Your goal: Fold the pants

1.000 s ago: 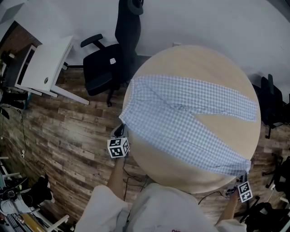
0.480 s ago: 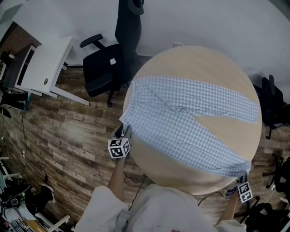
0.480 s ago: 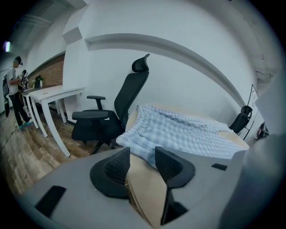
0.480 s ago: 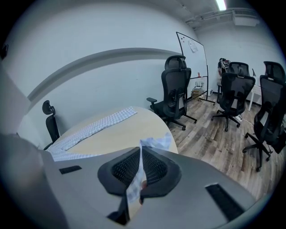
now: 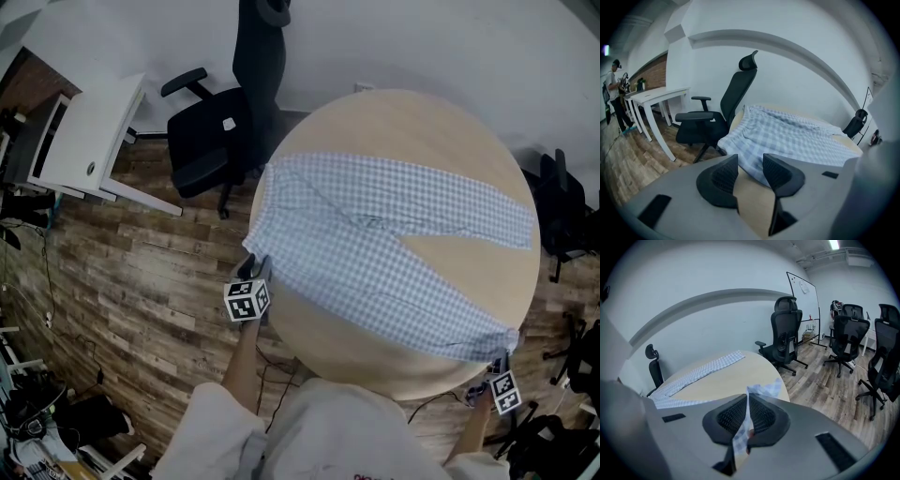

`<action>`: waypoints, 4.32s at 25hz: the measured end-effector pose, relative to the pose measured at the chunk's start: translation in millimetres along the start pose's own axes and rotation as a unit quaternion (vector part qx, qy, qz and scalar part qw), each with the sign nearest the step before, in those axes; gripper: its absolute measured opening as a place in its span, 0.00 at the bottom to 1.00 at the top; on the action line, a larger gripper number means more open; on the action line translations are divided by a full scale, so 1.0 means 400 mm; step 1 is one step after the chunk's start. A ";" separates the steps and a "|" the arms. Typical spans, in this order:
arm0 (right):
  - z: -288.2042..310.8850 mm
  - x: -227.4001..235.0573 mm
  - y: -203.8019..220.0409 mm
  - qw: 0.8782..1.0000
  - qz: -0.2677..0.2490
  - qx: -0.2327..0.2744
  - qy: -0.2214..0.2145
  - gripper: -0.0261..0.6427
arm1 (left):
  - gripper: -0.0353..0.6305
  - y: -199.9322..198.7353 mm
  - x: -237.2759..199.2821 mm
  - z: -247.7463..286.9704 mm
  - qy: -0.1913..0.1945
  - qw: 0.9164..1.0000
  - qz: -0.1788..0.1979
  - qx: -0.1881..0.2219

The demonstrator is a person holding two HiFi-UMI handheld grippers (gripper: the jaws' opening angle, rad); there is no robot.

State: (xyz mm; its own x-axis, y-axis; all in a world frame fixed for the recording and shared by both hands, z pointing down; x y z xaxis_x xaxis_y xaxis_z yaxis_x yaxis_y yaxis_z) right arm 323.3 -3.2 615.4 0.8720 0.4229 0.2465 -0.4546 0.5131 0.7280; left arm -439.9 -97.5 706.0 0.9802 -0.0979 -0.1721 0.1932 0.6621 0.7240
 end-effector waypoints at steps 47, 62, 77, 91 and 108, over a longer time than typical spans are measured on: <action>0.180 -0.062 -0.426 0.989 -0.011 0.092 -0.113 0.09 | 0.11 -0.303 0.069 -0.095 -0.029 0.993 0.017 0.115; 0.382 -0.189 -0.587 0.986 -0.049 0.093 -0.132 0.09 | 0.11 -0.481 0.091 0.070 -0.027 0.991 0.043 0.125; 0.672 -0.275 -0.649 0.990 -0.052 0.045 -0.125 0.09 | 0.11 -0.533 0.096 0.271 -0.036 0.994 0.049 0.088; 0.908 -0.306 -0.619 0.995 -0.003 -0.005 -0.101 0.09 | 0.11 -0.511 0.075 0.441 -0.036 0.998 0.044 0.040; 0.891 -0.226 -0.630 0.997 0.034 0.007 -0.072 0.32 | 0.14 -0.523 0.008 0.405 -0.069 0.996 0.029 0.056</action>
State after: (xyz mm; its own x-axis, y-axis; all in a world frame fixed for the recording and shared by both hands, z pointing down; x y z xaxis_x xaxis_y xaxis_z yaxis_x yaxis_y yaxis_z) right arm 423.8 -436.9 637.7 0.8572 0.3436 0.3835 -0.5111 0.4768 0.7151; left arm -470.0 -356.7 662.3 0.9850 -0.1679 -0.0393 0.1313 0.5828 0.8020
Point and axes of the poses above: the fingertips, and each gripper's own axes: z forward along the fingers, x to its right, y out of its underside, the point moved 3 cm from there along -z, backward along the fingers, and after that the axes turned 2 degrees about z, right-handed, at the moved point
